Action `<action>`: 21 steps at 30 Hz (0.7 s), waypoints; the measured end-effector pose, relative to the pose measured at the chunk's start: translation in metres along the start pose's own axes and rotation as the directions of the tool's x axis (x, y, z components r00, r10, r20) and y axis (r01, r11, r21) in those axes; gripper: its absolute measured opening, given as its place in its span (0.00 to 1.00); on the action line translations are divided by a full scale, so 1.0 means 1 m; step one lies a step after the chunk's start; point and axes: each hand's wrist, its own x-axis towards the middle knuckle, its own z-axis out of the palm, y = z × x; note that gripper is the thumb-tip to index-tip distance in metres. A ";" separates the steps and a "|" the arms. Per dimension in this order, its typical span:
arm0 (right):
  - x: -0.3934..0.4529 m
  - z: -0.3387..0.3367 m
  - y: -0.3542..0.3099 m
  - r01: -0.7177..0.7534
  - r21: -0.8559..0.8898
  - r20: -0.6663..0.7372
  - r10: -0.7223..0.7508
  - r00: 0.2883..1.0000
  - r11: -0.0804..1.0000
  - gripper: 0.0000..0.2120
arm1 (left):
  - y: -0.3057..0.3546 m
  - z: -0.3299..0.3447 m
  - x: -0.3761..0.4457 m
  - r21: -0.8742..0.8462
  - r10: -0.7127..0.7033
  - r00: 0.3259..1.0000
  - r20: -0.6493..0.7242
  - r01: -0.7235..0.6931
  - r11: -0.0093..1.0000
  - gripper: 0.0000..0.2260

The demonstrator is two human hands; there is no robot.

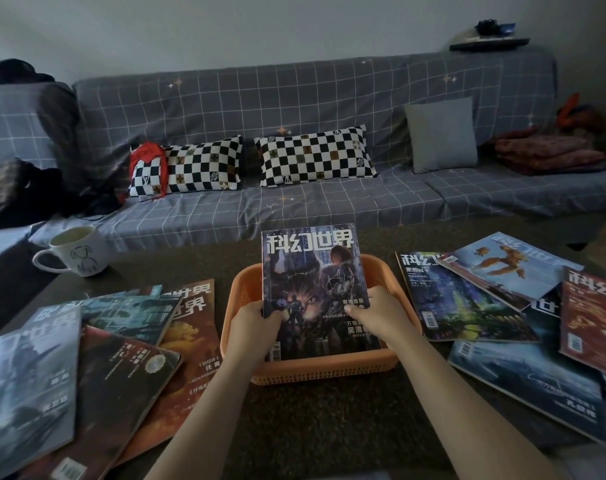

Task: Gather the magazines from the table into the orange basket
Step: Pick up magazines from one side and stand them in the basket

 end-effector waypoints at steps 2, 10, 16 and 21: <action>-0.002 0.000 -0.001 0.000 0.010 0.005 0.000 1.000 1.000 0.14 | -0.001 0.000 0.000 -0.021 -0.012 1.000 0.012 0.012 1.000 0.07; -0.011 -0.006 -0.007 0.013 0.030 0.059 -0.015 0.998 0.999 0.15 | 0.006 0.001 -0.005 -0.022 -0.028 0.999 0.041 0.029 0.999 0.07; -0.040 -0.020 -0.015 0.125 -0.013 -0.027 -0.125 0.992 0.992 0.32 | 0.017 0.010 -0.024 -0.043 0.153 0.981 -0.118 -0.159 0.986 0.24; -0.063 -0.043 -0.003 0.222 0.050 -0.215 -0.207 0.954 0.974 0.24 | 0.049 0.038 -0.045 -0.140 0.283 0.955 -0.090 -0.293 0.946 0.21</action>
